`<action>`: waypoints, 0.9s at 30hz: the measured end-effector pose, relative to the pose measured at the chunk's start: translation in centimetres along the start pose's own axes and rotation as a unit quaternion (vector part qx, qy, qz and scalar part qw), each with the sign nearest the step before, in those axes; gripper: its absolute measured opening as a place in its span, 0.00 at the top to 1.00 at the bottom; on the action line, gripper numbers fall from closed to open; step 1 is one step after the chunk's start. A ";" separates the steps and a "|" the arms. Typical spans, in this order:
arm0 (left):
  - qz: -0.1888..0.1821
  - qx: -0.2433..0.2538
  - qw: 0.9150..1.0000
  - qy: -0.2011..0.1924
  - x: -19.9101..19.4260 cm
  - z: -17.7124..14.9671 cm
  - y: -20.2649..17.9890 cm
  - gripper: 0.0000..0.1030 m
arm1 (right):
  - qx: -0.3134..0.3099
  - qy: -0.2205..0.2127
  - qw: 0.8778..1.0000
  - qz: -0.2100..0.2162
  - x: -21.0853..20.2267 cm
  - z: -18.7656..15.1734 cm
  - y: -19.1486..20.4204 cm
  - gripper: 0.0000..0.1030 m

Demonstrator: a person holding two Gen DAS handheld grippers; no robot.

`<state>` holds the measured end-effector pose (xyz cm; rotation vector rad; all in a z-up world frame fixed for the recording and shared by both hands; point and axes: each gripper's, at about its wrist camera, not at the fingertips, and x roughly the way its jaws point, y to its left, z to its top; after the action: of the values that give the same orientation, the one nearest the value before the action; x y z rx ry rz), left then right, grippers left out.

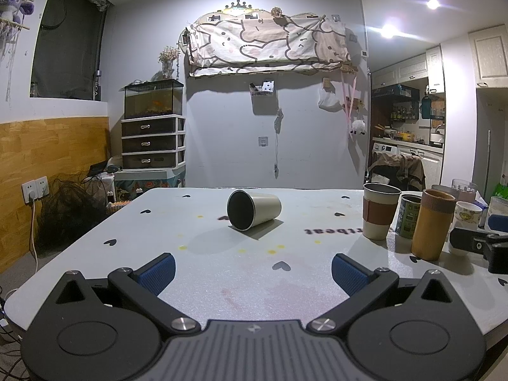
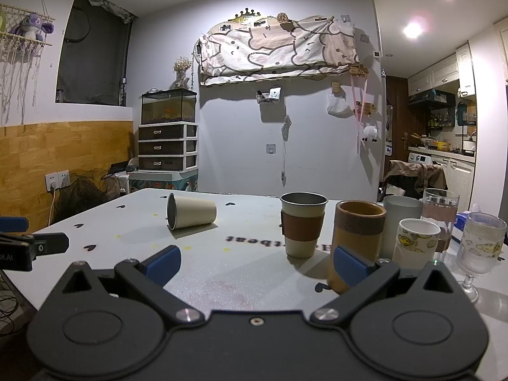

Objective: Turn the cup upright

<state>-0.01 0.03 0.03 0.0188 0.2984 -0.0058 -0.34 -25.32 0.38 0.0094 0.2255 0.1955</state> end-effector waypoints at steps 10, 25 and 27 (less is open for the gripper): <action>0.000 -0.001 1.000 -0.001 0.0 0.0 0.0 0.00 | 0.000 -0.001 1.000 -0.001 -0.2 0.0 0.0 0.00; 0.000 0.000 1.000 -0.001 0.0 0.0 0.0 0.00 | 0.004 -0.004 1.000 -0.005 -0.7 -0.2 -0.6 0.00; 0.000 -0.001 1.000 -0.001 0.0 0.0 0.0 0.00 | 0.004 -0.003 1.000 -0.005 -0.7 -0.2 -0.6 0.00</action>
<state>0.02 0.05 0.05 0.0180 0.2964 -0.0049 -0.90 -26.06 0.33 0.0169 0.2202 0.1856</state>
